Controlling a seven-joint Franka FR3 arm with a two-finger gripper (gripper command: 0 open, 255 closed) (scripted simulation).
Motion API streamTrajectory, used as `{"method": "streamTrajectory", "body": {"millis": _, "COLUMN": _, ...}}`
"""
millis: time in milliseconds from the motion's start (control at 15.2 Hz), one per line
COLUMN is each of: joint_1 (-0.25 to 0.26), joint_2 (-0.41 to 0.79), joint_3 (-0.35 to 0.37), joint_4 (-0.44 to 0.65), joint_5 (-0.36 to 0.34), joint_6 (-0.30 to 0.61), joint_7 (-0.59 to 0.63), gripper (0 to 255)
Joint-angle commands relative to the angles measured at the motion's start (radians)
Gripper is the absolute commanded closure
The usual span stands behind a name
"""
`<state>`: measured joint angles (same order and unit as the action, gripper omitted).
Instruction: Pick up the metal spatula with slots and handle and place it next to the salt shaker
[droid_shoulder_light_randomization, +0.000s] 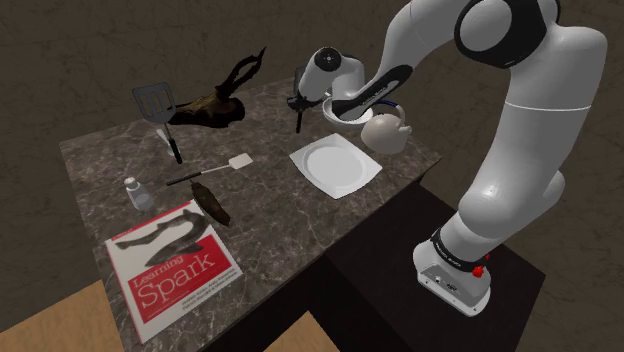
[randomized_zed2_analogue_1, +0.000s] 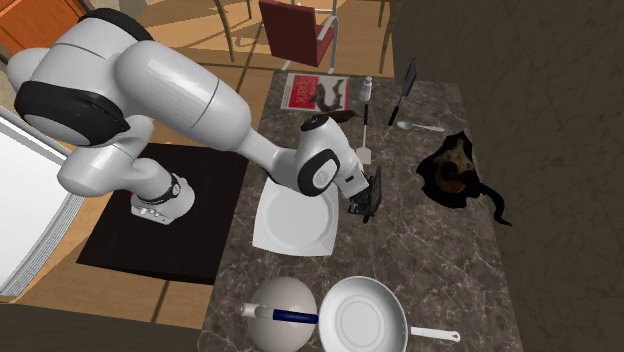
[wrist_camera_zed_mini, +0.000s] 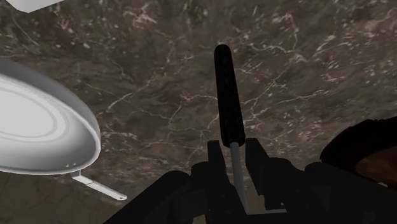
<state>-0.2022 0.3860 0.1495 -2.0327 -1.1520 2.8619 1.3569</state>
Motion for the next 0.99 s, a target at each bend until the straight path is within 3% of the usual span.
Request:
{"method": "streamTrajectory", "body": {"millis": 0, "joint_1": -0.012, "joint_2": -0.022, "joint_3": 0.017, "joint_4": -0.008, "joint_5": 0.039, "joint_6": -0.011, "joint_7": -0.039, "gripper": 255}}
{"method": "streamTrajectory", "body": {"millis": 924, "joint_1": -0.088, "joint_2": -0.153, "joint_3": 0.122, "joint_4": -0.025, "joint_5": 0.296, "joint_6": -0.097, "joint_7": -0.289, "gripper": 255}}
